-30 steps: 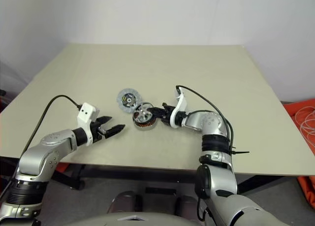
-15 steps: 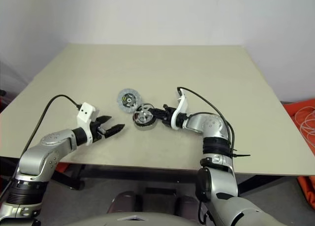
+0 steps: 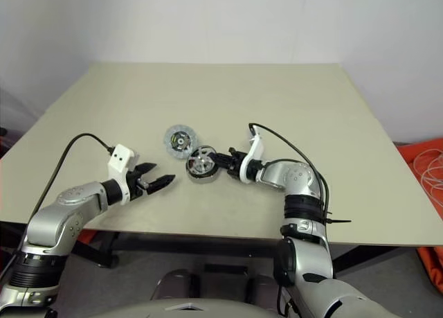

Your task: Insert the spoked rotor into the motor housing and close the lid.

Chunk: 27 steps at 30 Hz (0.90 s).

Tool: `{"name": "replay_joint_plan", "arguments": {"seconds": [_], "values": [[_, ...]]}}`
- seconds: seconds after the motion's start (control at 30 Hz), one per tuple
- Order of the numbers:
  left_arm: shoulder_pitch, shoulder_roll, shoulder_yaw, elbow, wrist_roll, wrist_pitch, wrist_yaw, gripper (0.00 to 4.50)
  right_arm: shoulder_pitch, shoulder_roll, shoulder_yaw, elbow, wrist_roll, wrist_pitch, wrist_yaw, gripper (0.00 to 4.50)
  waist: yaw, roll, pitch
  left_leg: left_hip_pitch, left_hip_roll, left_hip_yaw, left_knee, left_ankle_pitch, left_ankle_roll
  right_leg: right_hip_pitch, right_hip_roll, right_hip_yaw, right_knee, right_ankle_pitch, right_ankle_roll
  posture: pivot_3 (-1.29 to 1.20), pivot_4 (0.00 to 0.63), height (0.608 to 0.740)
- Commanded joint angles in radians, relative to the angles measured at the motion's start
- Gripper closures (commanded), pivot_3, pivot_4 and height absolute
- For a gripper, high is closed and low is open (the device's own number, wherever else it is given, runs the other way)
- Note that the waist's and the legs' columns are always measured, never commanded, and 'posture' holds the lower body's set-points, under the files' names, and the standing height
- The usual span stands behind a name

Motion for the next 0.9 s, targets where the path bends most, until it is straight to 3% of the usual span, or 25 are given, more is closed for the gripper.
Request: {"name": "replay_joint_plan", "arguments": {"seconds": [0.03, 0.43, 0.7, 0.9], "values": [[-0.008, 0.015, 0.015, -0.019, 0.0, -0.016, -0.008, 0.0, -0.015, 0.017, 0.006, -0.031, 0.017, 0.017, -0.013, 4.13, 0.0, 0.0, 0.0, 0.0, 0.0, 0.0, 0.0, 0.0, 0.0, 0.0, 0.0, 0.0, 0.0, 0.0, 0.0, 0.0, 0.0, 0.74], [-0.004, 0.009, 0.011, -0.022, 0.004, -0.02, -0.003, 0.0, -0.005, 0.021, 0.006, -0.042, 0.016, 0.02, -0.016, 4.13, 0.0, 0.0, 0.0, 0.0, 0.0, 0.0, 0.0, 0.0, 0.0, 0.0, 0.0, 0.0, 0.0, 0.0, 0.0, 0.0, 0.0, 0.74], [-0.01, 0.009, 0.01, -0.015, 0.004, -0.021, -0.006, 0.0, -0.009, 0.008, 0.03, -0.082, 0.023, 0.005, 0.021, 1.55, 0.0, 0.0, 0.0, 0.001, 0.0, 0.0, 0.0, 0.0, 0.0, 0.0, 0.0, 0.0, 0.0, 0.0, 0.0, 0.0, 0.0, 0.74], [-0.013, 0.007, 0.007, -0.009, 0.005, -0.023, -0.008, 0.0, -0.015, -0.034, 0.091, -0.202, 0.046, 0.008, 0.094, 1.55, 0.001, 0.0, 0.0, 0.0, 0.0, 0.0, 0.0, 0.0, 0.0, 0.0, 0.0, 0.0, 0.0, 0.0, 0.0, 0.0, 0.0, 0.74]]}}
